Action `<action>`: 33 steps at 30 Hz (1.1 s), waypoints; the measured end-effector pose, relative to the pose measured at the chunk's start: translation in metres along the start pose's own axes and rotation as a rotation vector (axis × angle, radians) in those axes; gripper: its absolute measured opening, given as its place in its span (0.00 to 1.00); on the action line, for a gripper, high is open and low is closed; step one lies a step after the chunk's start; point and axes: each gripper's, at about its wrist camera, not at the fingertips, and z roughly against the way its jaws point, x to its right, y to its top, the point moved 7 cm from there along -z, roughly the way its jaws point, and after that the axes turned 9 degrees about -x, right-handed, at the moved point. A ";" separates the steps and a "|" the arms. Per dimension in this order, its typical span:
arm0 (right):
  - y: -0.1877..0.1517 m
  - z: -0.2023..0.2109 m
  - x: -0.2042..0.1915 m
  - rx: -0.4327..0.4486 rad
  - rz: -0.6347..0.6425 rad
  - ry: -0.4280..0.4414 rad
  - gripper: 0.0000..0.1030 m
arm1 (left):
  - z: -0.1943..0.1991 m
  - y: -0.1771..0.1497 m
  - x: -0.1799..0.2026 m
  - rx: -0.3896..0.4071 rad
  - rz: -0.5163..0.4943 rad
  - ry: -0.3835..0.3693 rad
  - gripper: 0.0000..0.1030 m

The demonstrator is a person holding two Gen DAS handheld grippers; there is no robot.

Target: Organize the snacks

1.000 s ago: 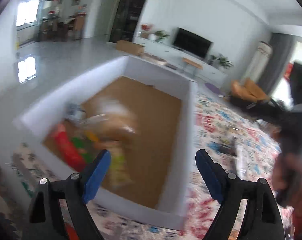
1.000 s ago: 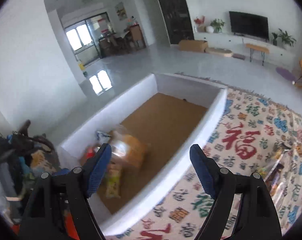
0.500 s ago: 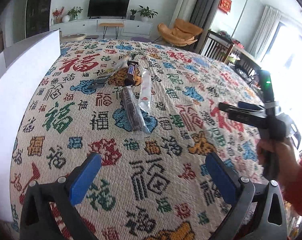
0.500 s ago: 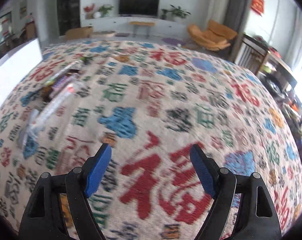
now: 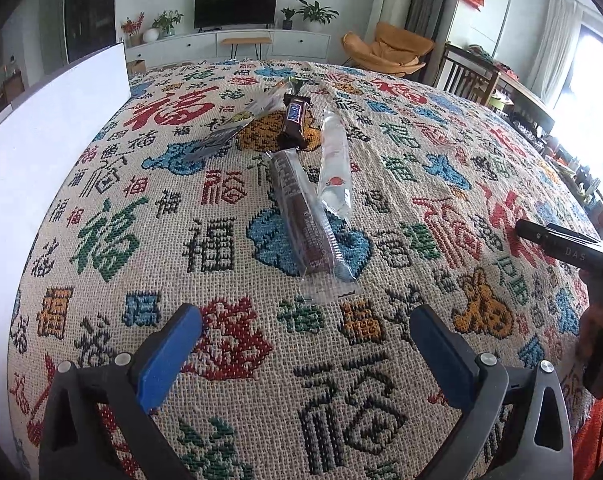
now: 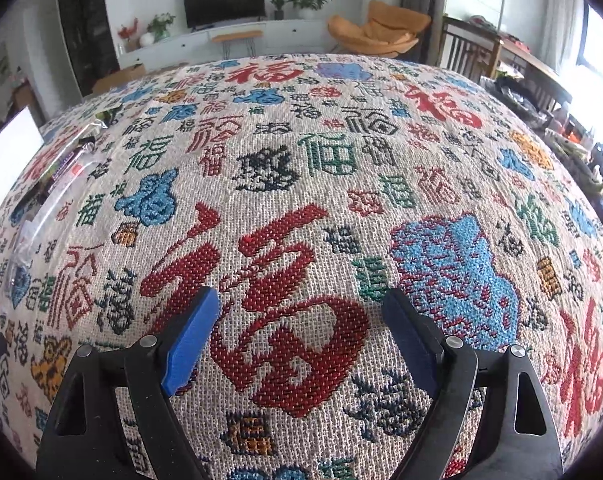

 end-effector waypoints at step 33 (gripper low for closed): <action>-0.002 0.001 0.000 0.001 0.002 -0.004 0.85 | -0.007 0.001 0.005 -0.031 -0.052 0.100 1.00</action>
